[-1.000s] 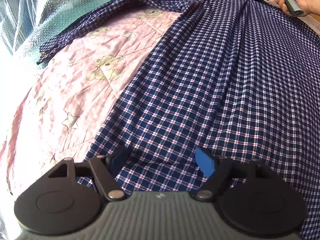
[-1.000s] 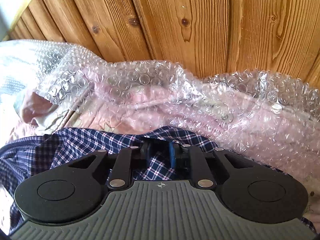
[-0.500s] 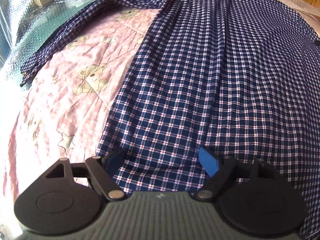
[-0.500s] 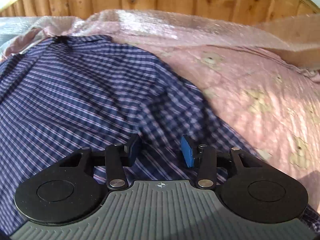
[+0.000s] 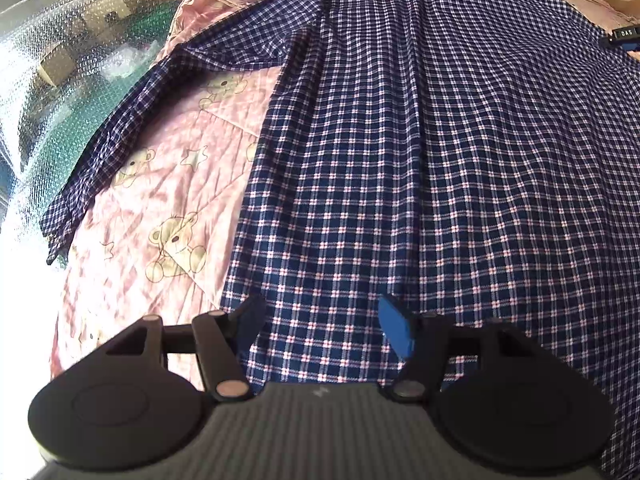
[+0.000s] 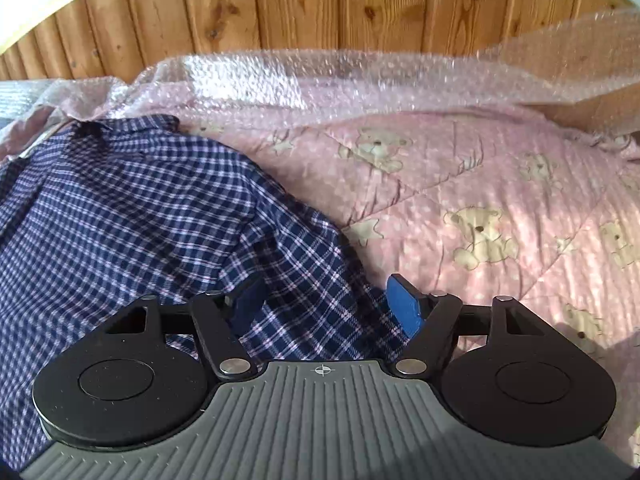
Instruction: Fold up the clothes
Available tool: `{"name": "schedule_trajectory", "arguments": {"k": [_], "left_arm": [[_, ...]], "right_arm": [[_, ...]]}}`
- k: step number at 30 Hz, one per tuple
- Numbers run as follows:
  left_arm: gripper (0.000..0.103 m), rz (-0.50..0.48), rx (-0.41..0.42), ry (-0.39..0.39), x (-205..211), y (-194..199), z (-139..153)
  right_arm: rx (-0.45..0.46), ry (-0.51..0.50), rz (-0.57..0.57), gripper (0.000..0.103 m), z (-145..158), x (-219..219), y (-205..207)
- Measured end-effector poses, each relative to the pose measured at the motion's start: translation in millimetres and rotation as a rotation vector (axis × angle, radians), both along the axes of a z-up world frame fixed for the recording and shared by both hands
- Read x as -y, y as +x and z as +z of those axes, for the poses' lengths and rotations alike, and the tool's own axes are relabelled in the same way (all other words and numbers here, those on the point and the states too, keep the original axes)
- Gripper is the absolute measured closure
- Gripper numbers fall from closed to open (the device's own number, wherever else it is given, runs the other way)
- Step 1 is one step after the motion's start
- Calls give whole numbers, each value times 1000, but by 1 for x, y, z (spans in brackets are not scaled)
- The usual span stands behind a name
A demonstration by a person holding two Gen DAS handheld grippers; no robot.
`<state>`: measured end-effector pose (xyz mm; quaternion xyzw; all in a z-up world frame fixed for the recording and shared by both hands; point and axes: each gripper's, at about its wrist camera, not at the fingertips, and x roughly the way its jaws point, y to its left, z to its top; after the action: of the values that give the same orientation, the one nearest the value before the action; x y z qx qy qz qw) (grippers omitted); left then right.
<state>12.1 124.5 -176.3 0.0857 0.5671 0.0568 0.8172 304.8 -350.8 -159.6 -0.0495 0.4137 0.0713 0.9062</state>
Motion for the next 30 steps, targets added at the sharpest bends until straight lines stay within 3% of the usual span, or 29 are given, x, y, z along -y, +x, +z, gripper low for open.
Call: {"name": "schedule_trajectory", "arguments": {"k": [1, 2, 3, 8, 11, 12, 13, 14, 15, 17, 21, 23, 27, 30], "left_arm": [[40, 1, -2, 3, 1, -1, 0], [40, 7, -1, 1, 2, -3, 0], [40, 15, 1, -4, 2, -4, 0], [40, 43, -1, -14, 2, -6, -3], [40, 63, 19, -28, -3, 2, 0], [40, 76, 45, -49, -8, 11, 7], [39, 89, 70, -70, -13, 19, 13], [38, 103, 96, -90, -18, 28, 20], [35, 111, 124, -107, -23, 40, 26], [32, 114, 188, -126, -33, 74, 38], [20, 30, 292, -109, -49, 170, 52], [20, -25, 314, -65, -52, 220, 50], [20, -101, 313, -48, -55, 300, 39], [20, -150, 279, -66, -53, 338, 17]], "right_arm": [[-5, 0, -4, 71, -3, 2, 4], [-9, -1, -9, 96, -6, 4, 9], [-14, -1, -13, 103, -9, 6, 13], [-37, -3, -34, 103, -24, 16, 36], [-3, 102, 3, 103, -13, 15, 36], [10, 141, 17, 93, -9, 14, 36], [23, 180, 32, 91, -5, 13, 36], [36, 198, 56, 77, -1, 6, 38], [49, 206, 85, 55, 2, -2, 41], [58, 209, 139, 44, 5, -20, 48], [13, 158, 210, 44, -5, -51, 66], [0, 135, 235, 44, -8, -58, 71], [-9, 85, 262, 44, -8, -64, 72], [-28, 50, 258, 44, -8, -64, 74]]}}
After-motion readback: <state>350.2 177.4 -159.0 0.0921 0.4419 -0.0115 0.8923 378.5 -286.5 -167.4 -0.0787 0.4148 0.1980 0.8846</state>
